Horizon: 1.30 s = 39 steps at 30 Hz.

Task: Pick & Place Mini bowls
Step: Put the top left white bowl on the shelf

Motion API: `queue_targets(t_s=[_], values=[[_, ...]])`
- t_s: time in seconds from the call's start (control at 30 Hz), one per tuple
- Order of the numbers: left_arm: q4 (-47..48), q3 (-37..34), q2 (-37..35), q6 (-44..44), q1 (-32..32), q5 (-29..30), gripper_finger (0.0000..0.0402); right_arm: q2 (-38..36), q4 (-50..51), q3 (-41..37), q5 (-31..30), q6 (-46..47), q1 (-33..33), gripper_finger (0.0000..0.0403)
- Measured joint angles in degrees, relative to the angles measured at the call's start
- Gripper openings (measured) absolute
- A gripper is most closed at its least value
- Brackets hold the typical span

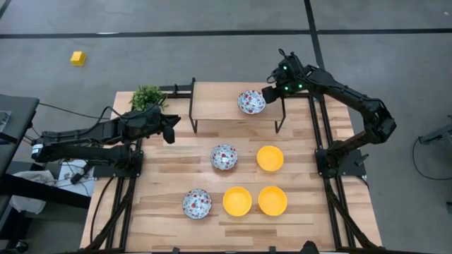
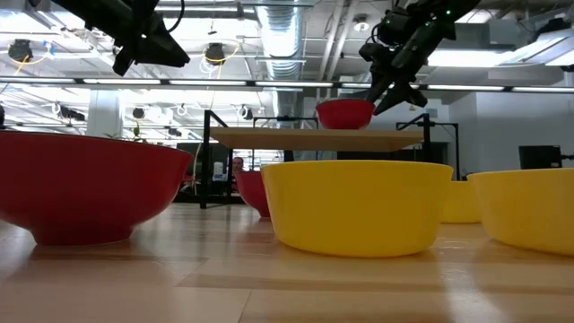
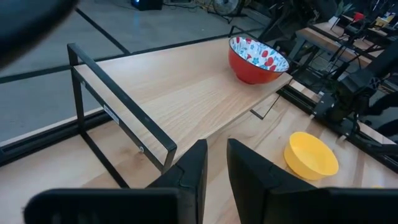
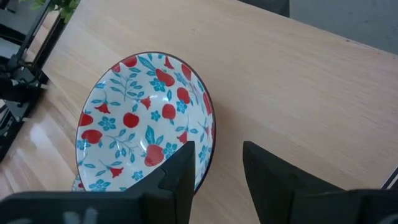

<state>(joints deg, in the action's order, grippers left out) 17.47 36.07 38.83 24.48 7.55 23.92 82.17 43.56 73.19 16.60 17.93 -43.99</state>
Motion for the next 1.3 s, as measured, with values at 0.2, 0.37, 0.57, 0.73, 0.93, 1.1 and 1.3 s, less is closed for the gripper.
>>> queue_targets(t_s=[0.2, 0.37, 0.57, 0.73, 0.93, 1.1, 1.3], values=[[0.0, 0.02, 0.0, -0.13, 0.0, 0.0, 0.0061, 0.0, 0.77, 0.0, 0.02, 0.0, 0.0, 0.0123], [0.0, 0.02, 0.0, -0.14, 0.0, 0.0, 0.0061, 0.0, 1.31, 0.0, 0.02, 0.0, 0.0, 0.0123], [0.0, 0.02, 0.0, -0.15, 0.0, 0.0, 0.0061, 0.0, 1.36, 0.0, 0.15, 0.02, 0.12, 0.0123], [-0.07, 0.04, 0.0, -0.16, 0.0, 0.0, 0.0061, 0.0, 1.36, 0.0, 0.36, 0.02, 0.5, 0.0123], [-0.57, 0.07, 0.02, -0.16, 0.0, -0.02, 0.0061, 1.36, 1.42, -0.02, 0.57, 0.02, 0.67, 0.0123], [-0.87, 0.07, 0.02, -0.17, 0.0, -0.02, 0.0061, 1.51, -0.87, -0.02, 1.13, 0.02, 0.85, 0.0123], [-0.9, 0.07, 0.02, -0.22, 0.0, -0.02, 0.0061, 2.49, -0.59, -0.02, 1.39, 0.06, 1.19, 0.0123]])
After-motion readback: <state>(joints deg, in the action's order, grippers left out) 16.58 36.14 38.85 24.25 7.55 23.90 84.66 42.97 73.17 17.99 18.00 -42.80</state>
